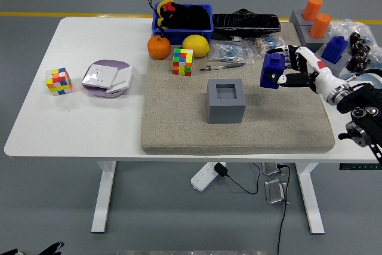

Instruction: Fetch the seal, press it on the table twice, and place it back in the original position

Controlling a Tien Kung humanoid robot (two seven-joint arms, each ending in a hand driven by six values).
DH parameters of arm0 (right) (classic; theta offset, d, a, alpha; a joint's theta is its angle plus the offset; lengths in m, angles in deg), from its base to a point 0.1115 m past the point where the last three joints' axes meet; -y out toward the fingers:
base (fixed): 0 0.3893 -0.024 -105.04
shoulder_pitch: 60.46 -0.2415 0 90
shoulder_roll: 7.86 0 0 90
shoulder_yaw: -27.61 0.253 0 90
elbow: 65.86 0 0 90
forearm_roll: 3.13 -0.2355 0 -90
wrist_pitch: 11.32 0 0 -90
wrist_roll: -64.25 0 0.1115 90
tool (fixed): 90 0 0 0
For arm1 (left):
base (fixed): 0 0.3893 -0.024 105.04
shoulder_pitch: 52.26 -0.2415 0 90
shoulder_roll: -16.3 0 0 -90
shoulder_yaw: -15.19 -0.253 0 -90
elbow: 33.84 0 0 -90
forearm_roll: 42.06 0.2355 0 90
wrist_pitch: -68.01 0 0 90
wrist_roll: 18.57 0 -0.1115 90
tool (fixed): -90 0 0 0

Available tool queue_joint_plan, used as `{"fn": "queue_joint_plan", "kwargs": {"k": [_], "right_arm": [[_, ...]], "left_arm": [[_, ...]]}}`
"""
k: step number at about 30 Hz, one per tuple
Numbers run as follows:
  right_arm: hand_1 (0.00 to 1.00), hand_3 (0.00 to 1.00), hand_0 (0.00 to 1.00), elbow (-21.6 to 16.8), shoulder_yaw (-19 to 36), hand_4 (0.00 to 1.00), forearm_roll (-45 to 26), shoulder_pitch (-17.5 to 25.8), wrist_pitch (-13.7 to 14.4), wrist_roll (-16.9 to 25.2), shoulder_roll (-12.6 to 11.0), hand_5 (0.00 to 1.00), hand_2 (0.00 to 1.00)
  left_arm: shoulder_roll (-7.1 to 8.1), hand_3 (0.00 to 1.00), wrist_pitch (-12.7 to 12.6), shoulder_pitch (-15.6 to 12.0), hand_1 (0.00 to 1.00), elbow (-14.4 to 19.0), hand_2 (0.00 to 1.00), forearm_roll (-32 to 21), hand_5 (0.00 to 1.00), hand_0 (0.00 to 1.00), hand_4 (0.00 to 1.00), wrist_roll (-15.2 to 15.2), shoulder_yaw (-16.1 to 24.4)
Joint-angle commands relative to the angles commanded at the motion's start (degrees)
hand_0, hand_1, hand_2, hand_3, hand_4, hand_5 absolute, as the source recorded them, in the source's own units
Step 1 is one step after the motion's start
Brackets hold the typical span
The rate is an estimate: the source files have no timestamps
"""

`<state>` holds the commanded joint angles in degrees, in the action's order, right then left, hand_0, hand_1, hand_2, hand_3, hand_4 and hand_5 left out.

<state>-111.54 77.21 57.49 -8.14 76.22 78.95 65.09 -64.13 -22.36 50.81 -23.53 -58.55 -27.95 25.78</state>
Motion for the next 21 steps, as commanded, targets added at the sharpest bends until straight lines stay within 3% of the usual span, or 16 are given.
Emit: {"fn": "queue_joint_plan", "kwargs": {"k": [4,15,21], "right_arm": [[0.319,0.332,0.453,1.1,0.0,0.624,0.1,1.3,0.1,0.0,0.1,0.002,0.34],[0.318,0.331,0.451,4.0,-0.1,0.622,-0.7,3.7,0.7,0.9,2.0,0.002,0.339],[0.315,0.325,0.45,4.9,-0.2,0.616,-0.9,4.5,0.8,1.1,2.8,0.002,0.338]], "left_arm": [[-0.04,0.803,-0.1,-0.1,0.79,0.0,0.767,1.0,0.423,0.812,0.697,-0.3,0.9],[-0.16,0.803,0.3,0.0,0.789,0.0,0.766,-2.8,0.423,0.812,0.697,0.6,-3.2],[-0.13,0.803,0.2,-0.2,0.789,0.0,0.766,-1.3,0.423,0.811,0.697,0.1,-1.9]]}}
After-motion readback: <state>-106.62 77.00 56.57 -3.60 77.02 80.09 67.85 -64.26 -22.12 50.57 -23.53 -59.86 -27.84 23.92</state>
